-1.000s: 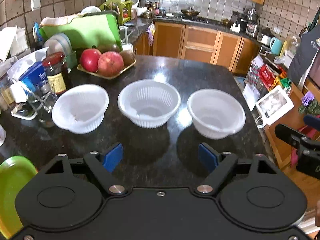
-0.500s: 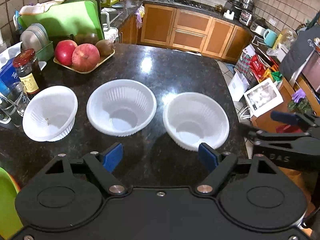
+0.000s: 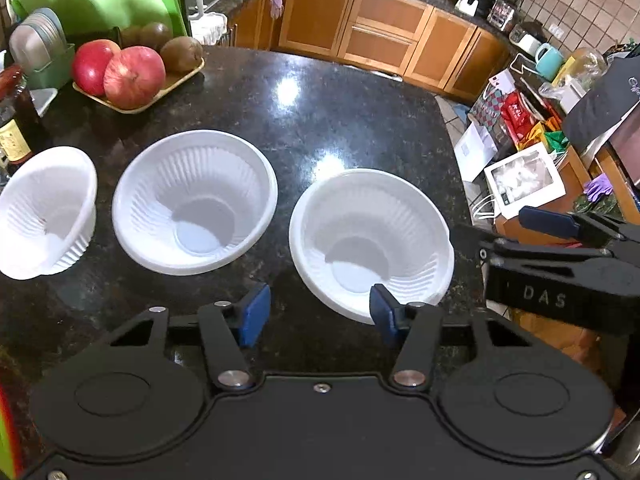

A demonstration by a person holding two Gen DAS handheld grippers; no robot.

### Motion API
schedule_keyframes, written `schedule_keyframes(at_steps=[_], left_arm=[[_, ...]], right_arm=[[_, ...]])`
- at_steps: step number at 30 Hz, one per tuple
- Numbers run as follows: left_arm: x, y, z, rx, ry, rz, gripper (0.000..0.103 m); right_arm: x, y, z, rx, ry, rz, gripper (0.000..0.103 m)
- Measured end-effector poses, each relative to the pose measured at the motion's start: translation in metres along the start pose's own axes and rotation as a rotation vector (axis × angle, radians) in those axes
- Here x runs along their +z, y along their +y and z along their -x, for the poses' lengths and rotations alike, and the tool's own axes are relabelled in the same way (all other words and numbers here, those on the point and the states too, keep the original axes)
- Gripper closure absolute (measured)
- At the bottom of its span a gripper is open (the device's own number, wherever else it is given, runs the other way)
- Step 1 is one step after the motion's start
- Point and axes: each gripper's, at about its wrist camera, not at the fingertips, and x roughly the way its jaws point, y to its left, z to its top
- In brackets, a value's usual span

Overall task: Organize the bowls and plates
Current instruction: 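Close the left tool on the rim of a white bowl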

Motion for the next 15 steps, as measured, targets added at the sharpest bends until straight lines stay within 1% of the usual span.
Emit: schedule_keyframes(at_steps=[1, 2, 4, 5, 6, 10, 11, 15], left_arm=[[0.001, -0.002, -0.002, 0.005, 0.004, -0.004, 0.05], [0.001, -0.003, -0.004, 0.011, 0.009, -0.009, 0.052], [0.003, -0.007, -0.006, 0.012, 0.014, -0.016, 0.052], [0.004, -0.007, -0.008, 0.011, 0.015, -0.018, 0.052], [0.005, -0.008, -0.009, 0.01, 0.017, -0.018, 0.052], [0.008, -0.01, -0.014, 0.019, 0.019, -0.026, 0.052], [0.009, -0.011, -0.015, 0.02, 0.019, -0.028, 0.055], [0.01, -0.014, -0.018, 0.024, 0.024, -0.039, 0.057]], right_arm=[[0.002, -0.003, -0.004, 0.016, 0.013, -0.014, 0.035], [0.003, -0.005, -0.007, 0.025, 0.021, -0.021, 0.036], [0.004, -0.007, -0.014, 0.035, 0.029, -0.029, 0.036], [0.005, -0.007, -0.017, 0.035, 0.036, -0.028, 0.04], [0.005, -0.008, -0.019, 0.038, 0.045, -0.028, 0.042], [0.006, -0.007, -0.025, 0.059, 0.06, -0.033, 0.048], [0.006, -0.007, -0.026, 0.062, 0.062, -0.032, 0.05], [0.007, -0.006, -0.027, 0.07, 0.064, -0.032, 0.053]])
